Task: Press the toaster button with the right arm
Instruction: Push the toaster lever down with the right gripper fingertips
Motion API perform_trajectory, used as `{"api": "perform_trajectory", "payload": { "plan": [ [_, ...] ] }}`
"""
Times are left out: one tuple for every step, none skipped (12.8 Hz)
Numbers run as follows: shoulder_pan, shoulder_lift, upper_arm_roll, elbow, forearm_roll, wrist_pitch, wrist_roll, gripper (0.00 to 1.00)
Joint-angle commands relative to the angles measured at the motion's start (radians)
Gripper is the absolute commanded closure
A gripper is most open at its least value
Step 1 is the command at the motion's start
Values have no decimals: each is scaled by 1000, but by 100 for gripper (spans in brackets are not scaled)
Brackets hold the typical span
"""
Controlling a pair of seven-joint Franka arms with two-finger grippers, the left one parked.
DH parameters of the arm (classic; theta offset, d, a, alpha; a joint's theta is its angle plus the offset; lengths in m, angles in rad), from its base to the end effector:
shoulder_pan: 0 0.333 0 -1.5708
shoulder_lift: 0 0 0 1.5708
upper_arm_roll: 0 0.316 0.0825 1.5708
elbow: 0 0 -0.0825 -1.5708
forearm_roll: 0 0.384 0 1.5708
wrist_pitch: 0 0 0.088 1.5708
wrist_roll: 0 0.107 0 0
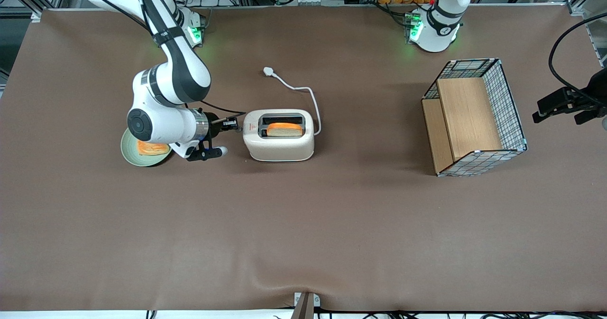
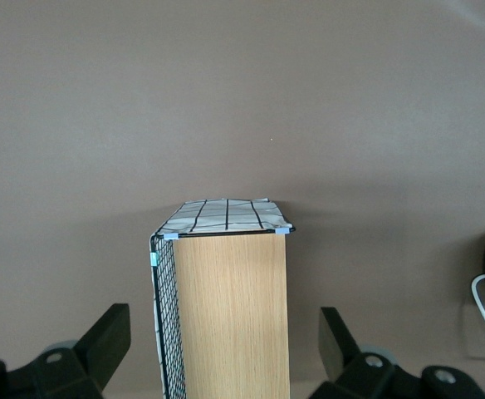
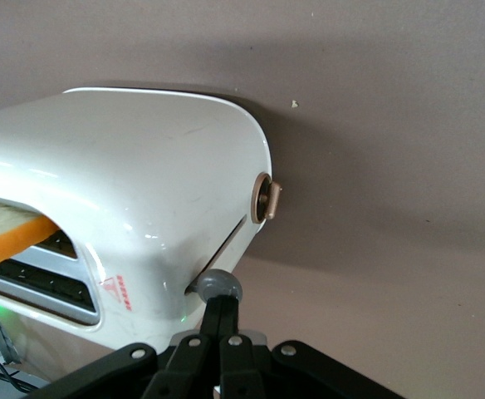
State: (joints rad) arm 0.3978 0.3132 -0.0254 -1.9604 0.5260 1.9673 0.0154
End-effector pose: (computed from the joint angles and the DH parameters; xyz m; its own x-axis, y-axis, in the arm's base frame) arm 0.5277 0.2415 0.3009 0.9281 0.1384 -0.3455 0.0004 -0.9286 -0.3711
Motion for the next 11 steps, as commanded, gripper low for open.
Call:
{"api": "perform_trajectory", "payload": {
  "plan": [
    [10,15,-7,-5,23,24,5,100],
    [10,26,-7,-5,23,27,3,100],
    [10,40,-7,-3,23,28,3,100],
    [9,46,-7,-3,23,34,3,100],
    [9,55,-7,-5,23,41,1,100],
    [9,63,-7,-3,31,42,1,100],
    [7,67,-7,-5,52,42,-3,100],
    [1,76,-7,-5,71,42,-8,100],
    [-2,80,-7,-5,78,42,-9,100],
    [-2,81,-7,-5,89,42,-9,100],
    [-4,86,-7,-6,103,42,-9,100]
  ]
}}
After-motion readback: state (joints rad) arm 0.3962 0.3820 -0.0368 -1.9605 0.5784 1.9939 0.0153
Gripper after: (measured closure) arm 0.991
